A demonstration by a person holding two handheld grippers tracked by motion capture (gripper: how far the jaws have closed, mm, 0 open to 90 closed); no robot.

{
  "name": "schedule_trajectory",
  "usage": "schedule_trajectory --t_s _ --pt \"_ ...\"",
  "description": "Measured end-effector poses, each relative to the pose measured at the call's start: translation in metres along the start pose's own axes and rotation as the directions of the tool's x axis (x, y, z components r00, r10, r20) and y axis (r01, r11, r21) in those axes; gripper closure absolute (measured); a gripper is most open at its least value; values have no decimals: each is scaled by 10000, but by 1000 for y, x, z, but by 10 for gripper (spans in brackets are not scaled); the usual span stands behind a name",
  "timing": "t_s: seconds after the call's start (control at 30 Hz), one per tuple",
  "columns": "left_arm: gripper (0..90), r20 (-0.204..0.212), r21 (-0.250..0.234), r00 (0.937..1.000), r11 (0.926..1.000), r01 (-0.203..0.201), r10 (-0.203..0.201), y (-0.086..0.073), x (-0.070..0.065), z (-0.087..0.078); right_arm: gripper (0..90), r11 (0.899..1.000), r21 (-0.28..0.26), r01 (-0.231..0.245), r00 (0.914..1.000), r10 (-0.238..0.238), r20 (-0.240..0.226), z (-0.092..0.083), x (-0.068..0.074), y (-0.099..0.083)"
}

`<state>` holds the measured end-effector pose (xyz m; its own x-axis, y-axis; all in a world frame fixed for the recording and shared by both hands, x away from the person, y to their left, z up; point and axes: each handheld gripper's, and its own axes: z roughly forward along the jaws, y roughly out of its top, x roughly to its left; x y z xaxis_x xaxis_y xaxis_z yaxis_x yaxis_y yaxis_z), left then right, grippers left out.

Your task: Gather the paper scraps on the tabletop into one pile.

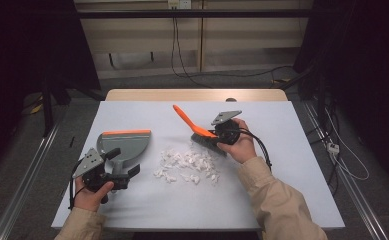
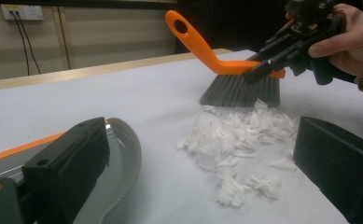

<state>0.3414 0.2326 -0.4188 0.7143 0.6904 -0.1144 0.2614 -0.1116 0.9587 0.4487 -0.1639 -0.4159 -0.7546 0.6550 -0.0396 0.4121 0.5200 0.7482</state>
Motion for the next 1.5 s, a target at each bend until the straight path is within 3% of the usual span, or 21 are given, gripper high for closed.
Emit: schedule_trajectory --t_s 0.1,0.17,0.27,0.4,0.5,0.67,0.73,0.8,1.0,1.13,1.2,1.33,1.4,1.5 --pt "34 19 23 10000 10000 -42 42 0 0 0 683 9989 427 192 9990 -209 404 -1 1 5" --pt "34 40 14 10000 10000 -11 11 0 -1 1 634 9973 729 119 9991 -147 389 0 1 9" --pt "34 50 11 10000 10000 -31 31 0 -1 1 700 9893 1449 159 9973 -261 684 6 2 13" --pt "34 19 22 10000 10000 -32 32 0 0 1 710 9865 1609 -311 9991 262 325 7 4 15" --pt "34 53 -10 10000 10000 -25 25 0 -1 1 711 9848 1732 -108 9999 91 106 8 9 16" --pt "34 47 -13 10000 10000 -42 42 0 0 1 711 9927 1204 -113 9965 212 -811 4 16 16" --pt "34 3 2 10000 10000 -45 45 0 0 1 710 9959 886 168 9965 -94 -835 2 19 19" --pt "33 25 -17 10000 10000 -24 24 0 -1 1 710 9981 596 128 9964 -77 -847 1 17 23" --pt "34 15 -12 10000 10000 -26 26 0 -1 1 710 9999 155 -14 9998 17 -184 8 0 25" --pt "34 56 70 10000 10000 -47 46 0 -2 2 710 9983 534 245 9991 -263 343 24 -4 18" --pt "33 46 61 10000 10000 -65 65 0 -2 2 710 9993 346 133 9999 -133 -4 26 0 19" --pt "34 27 16 10000 10000 -62 62 0 -1 1 711 9930 677 963 9950 -942 -332 24 18 22" --pt "34 32 35 9999 9999 -100 100 0 -1 1 711 9950 525 854 9932 -808 -841 21 24 22" --pt "34 46 69 9999 9999 -129 129 0 -2 1 710 9943 370 996 9924 -965 -769 14 32 23"
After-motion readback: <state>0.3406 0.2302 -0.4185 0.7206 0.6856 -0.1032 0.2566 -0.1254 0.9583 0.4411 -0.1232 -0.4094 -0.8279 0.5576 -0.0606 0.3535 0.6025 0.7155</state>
